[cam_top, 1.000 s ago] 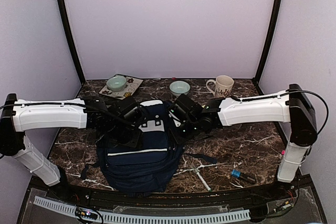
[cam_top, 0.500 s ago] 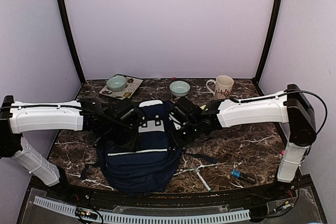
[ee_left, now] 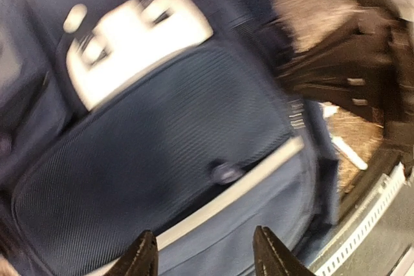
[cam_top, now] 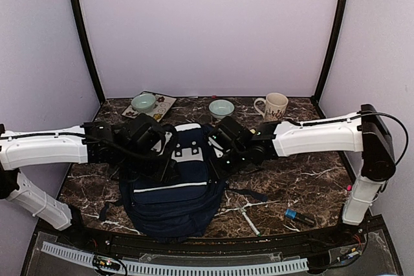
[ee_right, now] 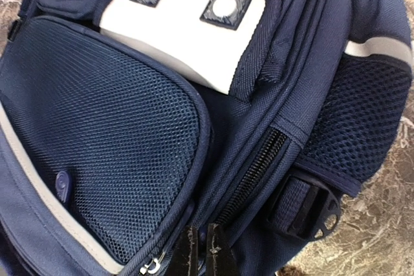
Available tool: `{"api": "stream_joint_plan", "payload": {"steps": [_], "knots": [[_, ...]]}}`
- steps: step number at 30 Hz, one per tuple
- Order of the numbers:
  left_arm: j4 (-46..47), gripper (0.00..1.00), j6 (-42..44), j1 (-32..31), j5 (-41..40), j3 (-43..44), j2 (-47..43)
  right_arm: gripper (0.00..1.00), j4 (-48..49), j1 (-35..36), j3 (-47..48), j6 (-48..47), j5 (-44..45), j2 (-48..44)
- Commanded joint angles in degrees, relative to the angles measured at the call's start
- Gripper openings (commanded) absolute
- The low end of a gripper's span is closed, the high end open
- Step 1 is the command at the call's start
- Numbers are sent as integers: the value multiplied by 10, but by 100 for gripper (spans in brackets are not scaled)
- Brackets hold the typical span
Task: Pack the student bag
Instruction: Adjust the student bag at the center of the board.
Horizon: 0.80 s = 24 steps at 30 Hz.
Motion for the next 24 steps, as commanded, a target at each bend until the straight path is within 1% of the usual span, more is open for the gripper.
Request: {"api": "stream_joint_plan", "payload": {"steps": [1, 6, 11, 13, 18, 22, 24], "knots": [[116, 53, 150, -24, 15, -33, -53, 0, -32, 0, -8, -5, 15, -44], [192, 55, 272, -33, 45, -56, -57, 0, -33, 1, -29, 13, 26, -82], [211, 55, 351, -52, 84, -47, -15, 0, -5, 0, -66, 27, 9, -108], [210, 55, 367, -63, 83, -43, 4, 0, 8, 0, -91, 30, 3, -135], [206, 55, 389, -87, 96, -33, 39, 0, 17, 0, -117, 34, 6, -160], [216, 56, 403, -111, 65, -27, 55, 0, 14, 0, -118, 31, 6, -163], [219, 56, 409, -121, 63, -21, 62, 0, 12, 0, -118, 31, 6, -163]]}}
